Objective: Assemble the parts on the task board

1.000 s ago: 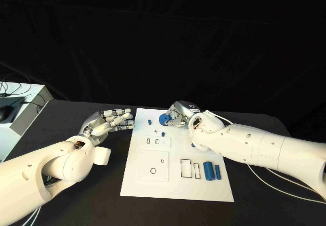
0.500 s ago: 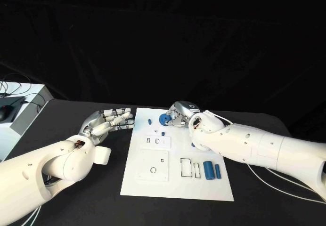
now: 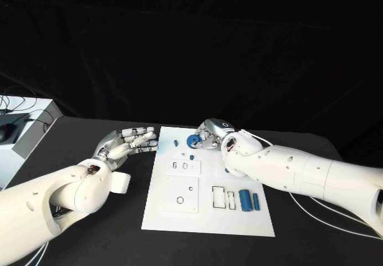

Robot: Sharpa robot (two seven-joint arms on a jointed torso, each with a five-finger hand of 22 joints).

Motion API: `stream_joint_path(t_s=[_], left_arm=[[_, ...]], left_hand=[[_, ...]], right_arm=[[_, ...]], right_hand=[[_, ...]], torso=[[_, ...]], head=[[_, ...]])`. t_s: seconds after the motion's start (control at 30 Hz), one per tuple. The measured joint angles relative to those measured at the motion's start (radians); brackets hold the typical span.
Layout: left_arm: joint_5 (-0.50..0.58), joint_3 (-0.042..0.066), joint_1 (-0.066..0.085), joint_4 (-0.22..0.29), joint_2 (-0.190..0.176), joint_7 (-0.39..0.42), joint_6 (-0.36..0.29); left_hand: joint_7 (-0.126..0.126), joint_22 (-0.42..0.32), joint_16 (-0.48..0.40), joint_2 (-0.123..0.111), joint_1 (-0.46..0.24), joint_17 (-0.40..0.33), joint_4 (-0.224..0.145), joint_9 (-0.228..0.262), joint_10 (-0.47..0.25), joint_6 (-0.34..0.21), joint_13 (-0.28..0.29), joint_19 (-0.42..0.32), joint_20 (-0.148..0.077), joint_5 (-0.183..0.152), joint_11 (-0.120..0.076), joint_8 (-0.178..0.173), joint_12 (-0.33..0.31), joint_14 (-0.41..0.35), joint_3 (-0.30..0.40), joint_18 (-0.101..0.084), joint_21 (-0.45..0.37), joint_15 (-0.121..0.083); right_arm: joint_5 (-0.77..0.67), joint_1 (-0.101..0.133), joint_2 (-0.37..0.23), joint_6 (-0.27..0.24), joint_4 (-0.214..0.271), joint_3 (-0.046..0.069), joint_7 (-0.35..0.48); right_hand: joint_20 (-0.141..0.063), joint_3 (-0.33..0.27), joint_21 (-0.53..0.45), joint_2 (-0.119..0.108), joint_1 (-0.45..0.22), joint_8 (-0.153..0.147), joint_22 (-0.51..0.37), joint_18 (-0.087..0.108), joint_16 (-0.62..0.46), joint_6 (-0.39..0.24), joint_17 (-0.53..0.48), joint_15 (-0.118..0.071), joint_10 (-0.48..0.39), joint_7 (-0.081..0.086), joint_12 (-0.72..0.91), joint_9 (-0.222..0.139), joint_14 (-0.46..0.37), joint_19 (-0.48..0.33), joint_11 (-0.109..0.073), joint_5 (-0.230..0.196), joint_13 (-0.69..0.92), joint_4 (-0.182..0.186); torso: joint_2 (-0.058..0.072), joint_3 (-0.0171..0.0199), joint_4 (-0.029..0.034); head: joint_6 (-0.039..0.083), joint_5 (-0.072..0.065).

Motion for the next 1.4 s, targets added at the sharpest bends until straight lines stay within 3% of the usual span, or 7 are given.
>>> stream_joint_path(t_s=[0.37,0.8,1.4], left_arm=[[0.000,0.000,0.000,0.000,-0.001,0.000,0.000],[0.000,0.000,0.000,0.000,-0.002,0.000,0.000],[-0.011,0.000,0.000,0.000,-0.004,0.000,0.000]], left_hand=[[0.000,0.000,0.000,0.000,0.000,0.000,0.000,0.000,0.000,0.000,0.000,0.000,0.000,0.000,0.000,0.000,0.000,0.000,0.000,0.000,0.000,0.000],[0.000,0.000,0.000,0.000,0.000,0.000,0.000,0.000,0.000,0.000,0.000,0.000,0.000,0.000,0.000,0.000,0.000,0.000,0.000,0.000,0.000,0.000],[0.004,0.000,0.000,0.000,0.000,0.000,-0.003,0.000,0.000,-0.004,0.000,0.000,0.000,0.000,0.000,0.000,0.000,0.000,0.003,0.000,0.000,0.000]], right_arm=[[0.020,0.000,-0.007,-0.001,0.004,-0.001,0.012],[0.046,0.001,-0.016,0.019,0.009,-0.006,0.026],[0.070,-0.002,-0.044,0.031,0.028,-0.010,0.038]], right_hand=[[0.000,-0.005,0.000,0.000,-0.007,0.000,0.000,0.000,0.000,0.003,0.000,0.000,-0.002,0.002,0.005,0.000,0.000,0.000,0.002,0.007,0.000,0.000],[0.000,-0.030,0.004,0.067,-0.029,0.000,0.000,0.000,0.000,0.032,-0.001,0.000,0.010,-0.009,0.012,-0.001,0.000,0.000,-0.009,0.030,0.011,-0.024],[0.000,-0.032,0.008,0.077,-0.029,-0.002,-0.001,0.000,0.004,0.032,-0.002,0.000,0.010,-0.010,0.015,0.000,0.000,0.000,-0.009,0.047,0.017,-0.047]], torso=[[0.000,0.0009,-0.0011],[0.001,0.0014,-0.0017],[0.000,0.0008,-0.0011]], head=[[0.001,0.001],[-0.003,-0.001],[-0.007,-0.001]])
